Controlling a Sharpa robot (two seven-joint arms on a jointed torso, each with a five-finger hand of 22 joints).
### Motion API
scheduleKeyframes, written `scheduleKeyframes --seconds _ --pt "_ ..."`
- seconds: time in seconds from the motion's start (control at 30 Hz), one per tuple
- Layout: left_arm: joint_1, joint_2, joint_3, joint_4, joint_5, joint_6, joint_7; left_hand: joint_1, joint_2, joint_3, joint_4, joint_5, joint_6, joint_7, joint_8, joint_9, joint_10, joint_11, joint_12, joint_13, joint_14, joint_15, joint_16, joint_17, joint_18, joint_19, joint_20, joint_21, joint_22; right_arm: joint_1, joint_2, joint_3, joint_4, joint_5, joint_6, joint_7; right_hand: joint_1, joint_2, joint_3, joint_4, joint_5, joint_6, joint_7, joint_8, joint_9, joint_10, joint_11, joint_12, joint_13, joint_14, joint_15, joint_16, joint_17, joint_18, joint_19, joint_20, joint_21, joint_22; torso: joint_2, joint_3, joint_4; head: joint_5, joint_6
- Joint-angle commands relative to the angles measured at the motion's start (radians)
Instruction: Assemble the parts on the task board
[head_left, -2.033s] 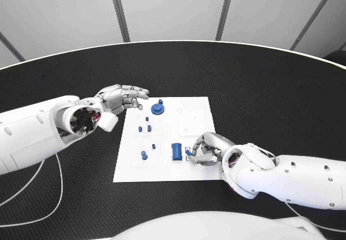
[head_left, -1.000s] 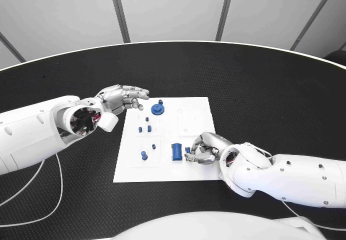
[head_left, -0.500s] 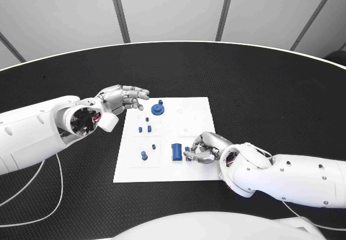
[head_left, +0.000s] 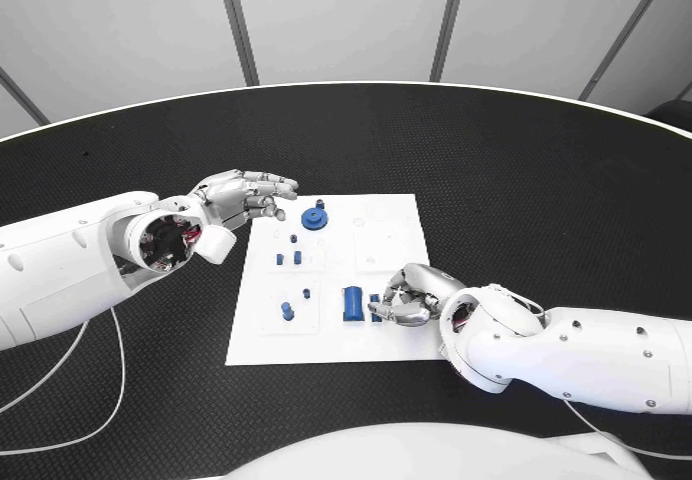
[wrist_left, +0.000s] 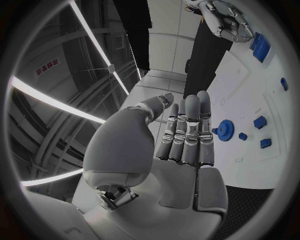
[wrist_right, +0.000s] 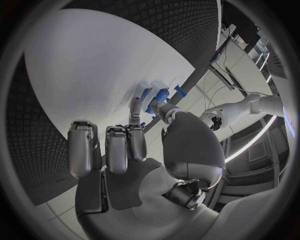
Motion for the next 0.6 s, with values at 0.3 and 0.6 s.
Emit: scheduleKeyframes --seconds 0.3,0.6 --pt "0.000 0.000 0.000 -0.001 0.000 0.001 0.000 -0.006 0.007 0.001 0.007 0.004 -0.006 -0.003 0.004 -0.001 -0.006 0.001 0.004 0.001 -0.007 -0.001 0.004 -0.001 0.007 0.006 0.004 -0.006 -0.001 0.000 -0.002 0.000 0.013 0.000 -0.001 0.008 0.006 0.012 0.002 0.002 0.006 -0.001 0.002 0.010 0.003 0.071 -0.007 0.008 0.214 0.104 -0.006 0.002 0.263 -0.005 0.088 -0.005 0.010 0.229 0.000 0.0000 0.0004 -0.001 0.003" --pt "0.000 0.000 0.000 -0.003 0.000 0.000 0.003 -0.005 0.005 0.001 0.008 0.004 -0.006 -0.003 0.005 -0.001 -0.006 0.000 0.006 0.001 -0.008 -0.001 0.005 -0.003 0.007 0.007 0.004 -0.009 -0.003 0.008 -0.052 0.001 0.032 0.075 -0.071 0.158 0.051 0.007 0.008 -0.023 0.006 -0.047 0.015 -0.011 -0.004 0.050 0.004 -0.041 0.190 0.100 0.001 -0.007 0.247 0.007 0.075 -0.002 -0.051 0.204 -0.003 0.0002 -0.0005 0.003 0.007"
